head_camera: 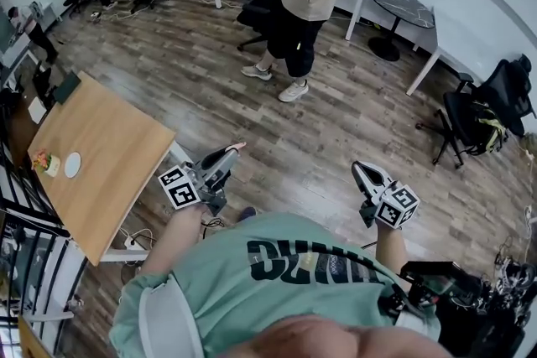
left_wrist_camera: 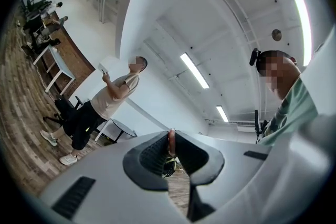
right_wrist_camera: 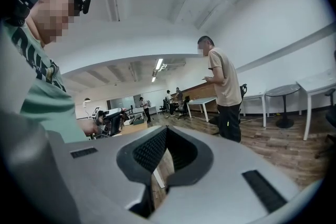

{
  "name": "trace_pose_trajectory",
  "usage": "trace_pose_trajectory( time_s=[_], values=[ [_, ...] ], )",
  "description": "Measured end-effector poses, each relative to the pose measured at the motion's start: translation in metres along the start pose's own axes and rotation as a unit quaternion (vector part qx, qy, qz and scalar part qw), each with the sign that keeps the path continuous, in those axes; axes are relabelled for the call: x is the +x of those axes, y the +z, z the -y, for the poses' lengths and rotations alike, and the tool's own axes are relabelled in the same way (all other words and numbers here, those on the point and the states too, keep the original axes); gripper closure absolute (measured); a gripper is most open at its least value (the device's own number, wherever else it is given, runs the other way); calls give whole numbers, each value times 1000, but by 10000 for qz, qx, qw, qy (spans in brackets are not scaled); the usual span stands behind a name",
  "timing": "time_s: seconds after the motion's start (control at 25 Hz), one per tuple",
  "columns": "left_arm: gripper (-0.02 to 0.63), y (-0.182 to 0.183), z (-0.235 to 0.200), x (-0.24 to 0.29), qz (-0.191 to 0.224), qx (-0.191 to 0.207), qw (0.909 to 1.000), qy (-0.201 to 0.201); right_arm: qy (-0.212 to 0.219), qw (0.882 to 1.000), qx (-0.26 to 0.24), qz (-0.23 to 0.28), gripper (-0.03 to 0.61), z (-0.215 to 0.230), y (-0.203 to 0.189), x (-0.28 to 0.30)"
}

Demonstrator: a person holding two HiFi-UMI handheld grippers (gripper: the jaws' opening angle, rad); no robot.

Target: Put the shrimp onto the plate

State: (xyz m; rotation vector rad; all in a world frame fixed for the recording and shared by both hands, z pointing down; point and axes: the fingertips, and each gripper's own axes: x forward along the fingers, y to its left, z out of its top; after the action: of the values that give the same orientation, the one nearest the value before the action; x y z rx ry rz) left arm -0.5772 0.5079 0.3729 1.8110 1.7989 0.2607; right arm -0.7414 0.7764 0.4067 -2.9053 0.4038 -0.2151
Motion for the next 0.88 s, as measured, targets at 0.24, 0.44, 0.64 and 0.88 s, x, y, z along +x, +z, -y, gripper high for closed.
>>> trace_pose_trajectory(
  time_s=[0.24, 0.44, 0.64, 0.88],
  values=[
    [574, 27, -78, 21, 130, -149, 9996, -208, -137, 9994, -278, -134, 572, 28, 22, 67],
    [574, 89, -159, 34, 267, -84, 9988, -392, -304, 9987, -415, -68, 572, 47, 63, 148],
    [574, 153, -236, 39, 336, 65, 9984, -449, -226, 9989, -409, -24, 572, 63, 95, 246],
    [574, 192, -308, 32, 474, 93, 9987, -182, 76, 9992, -325, -239, 572, 91, 91, 331]
  ],
)
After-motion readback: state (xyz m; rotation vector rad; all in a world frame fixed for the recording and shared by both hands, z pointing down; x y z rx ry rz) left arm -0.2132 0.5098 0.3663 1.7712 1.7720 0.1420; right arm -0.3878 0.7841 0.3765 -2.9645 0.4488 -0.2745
